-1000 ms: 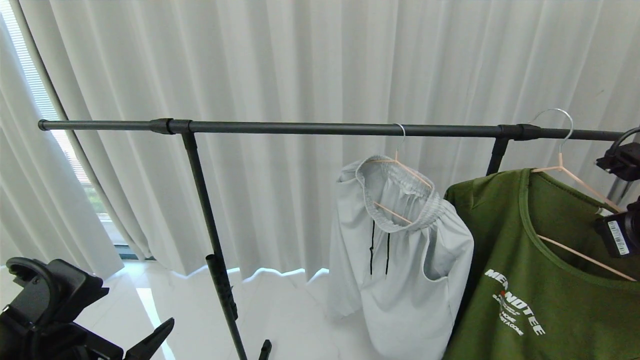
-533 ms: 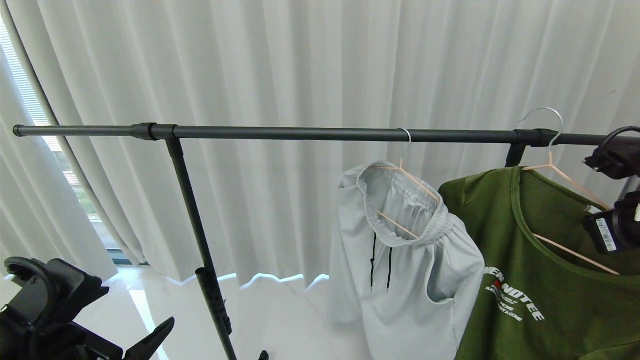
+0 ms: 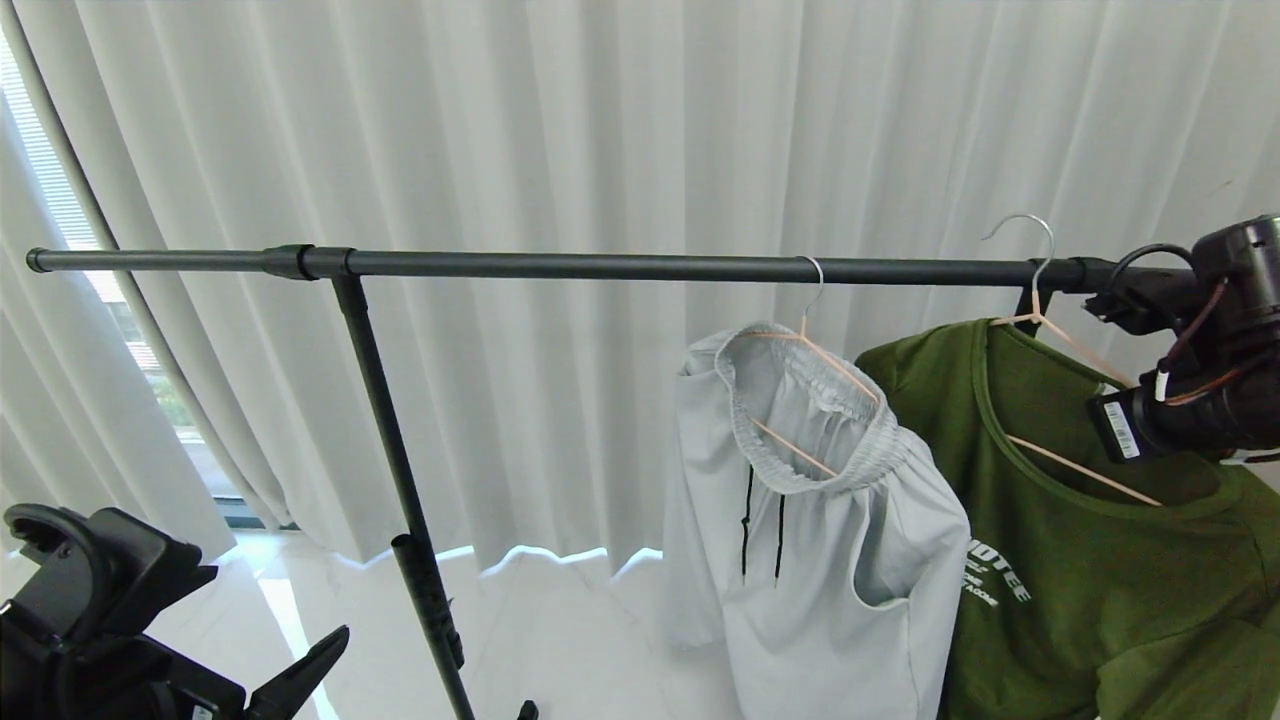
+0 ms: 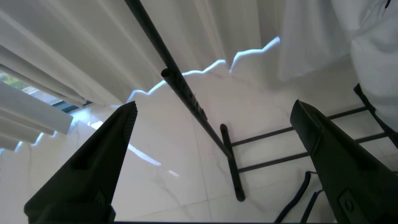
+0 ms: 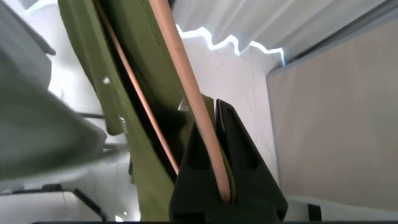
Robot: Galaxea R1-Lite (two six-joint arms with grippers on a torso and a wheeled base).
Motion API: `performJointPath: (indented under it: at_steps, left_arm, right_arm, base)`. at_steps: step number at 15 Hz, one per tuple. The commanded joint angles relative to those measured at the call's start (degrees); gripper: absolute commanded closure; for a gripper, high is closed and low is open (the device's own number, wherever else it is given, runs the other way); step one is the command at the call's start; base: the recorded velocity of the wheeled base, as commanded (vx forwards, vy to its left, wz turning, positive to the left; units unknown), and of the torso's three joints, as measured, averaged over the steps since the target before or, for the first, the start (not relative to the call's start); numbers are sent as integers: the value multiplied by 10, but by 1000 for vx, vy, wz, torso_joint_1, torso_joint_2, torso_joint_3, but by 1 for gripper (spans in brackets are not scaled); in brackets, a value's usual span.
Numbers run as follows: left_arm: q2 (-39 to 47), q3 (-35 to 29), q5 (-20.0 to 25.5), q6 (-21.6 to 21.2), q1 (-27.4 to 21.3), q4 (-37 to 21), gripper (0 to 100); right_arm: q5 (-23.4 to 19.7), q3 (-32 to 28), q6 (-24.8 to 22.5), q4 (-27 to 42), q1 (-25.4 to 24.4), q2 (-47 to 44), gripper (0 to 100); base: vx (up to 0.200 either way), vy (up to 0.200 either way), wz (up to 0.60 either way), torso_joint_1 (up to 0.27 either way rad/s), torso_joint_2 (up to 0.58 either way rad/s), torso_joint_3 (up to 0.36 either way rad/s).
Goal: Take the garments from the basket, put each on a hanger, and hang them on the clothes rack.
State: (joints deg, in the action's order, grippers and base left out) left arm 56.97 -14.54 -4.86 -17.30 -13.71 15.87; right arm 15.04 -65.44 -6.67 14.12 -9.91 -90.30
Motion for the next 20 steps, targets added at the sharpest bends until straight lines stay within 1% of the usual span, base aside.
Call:
performJointPath:
  at_steps: [1, 5, 11, 13, 14, 16, 19, 20]
  left_arm:
    - [0, -1, -1, 0, 0, 0, 0]
    - [1, 0, 0, 0, 0, 0, 0]
    - [2, 0, 0, 0, 0, 0, 0]
    - [1, 1, 0, 1, 0, 0, 0]
    - [2, 3, 0, 2, 2, 0, 0]
    - [3, 5, 0, 6, 7, 0, 0]
    - [2, 5, 0, 10, 11, 0, 0]
    - [3, 6, -1, 12, 20, 0, 0]
  right_arm:
    - [2, -32, 0, -1, 1, -58, 100]
    - [13, -44, -1, -1, 2, -85, 100]
    - [14, -43, 0, 1, 1, -82, 100]
    - [14, -42, -1, 14, -1, -75, 100]
    - [14, -42, 0, 28, -2, -69, 0]
    - [15, -39, 3, 22, -5, -52, 0]
    - [15, -36, 17, 18, -17, 0, 0]
    - [15, -26, 22, 19, -23, 26, 0]
  base:
    - [0, 0, 0, 0, 0, 0]
    - [0, 0, 0, 0, 0, 0]
    - [0, 0, 0, 0, 0, 0]
    - [0, 0, 0, 0, 0, 0]
    - [0, 0, 0, 0, 0, 0]
    - [0, 0, 0, 0, 0, 0]
    - [0, 0, 0, 0, 0, 0]
    - [0, 0, 0, 0, 0, 0]
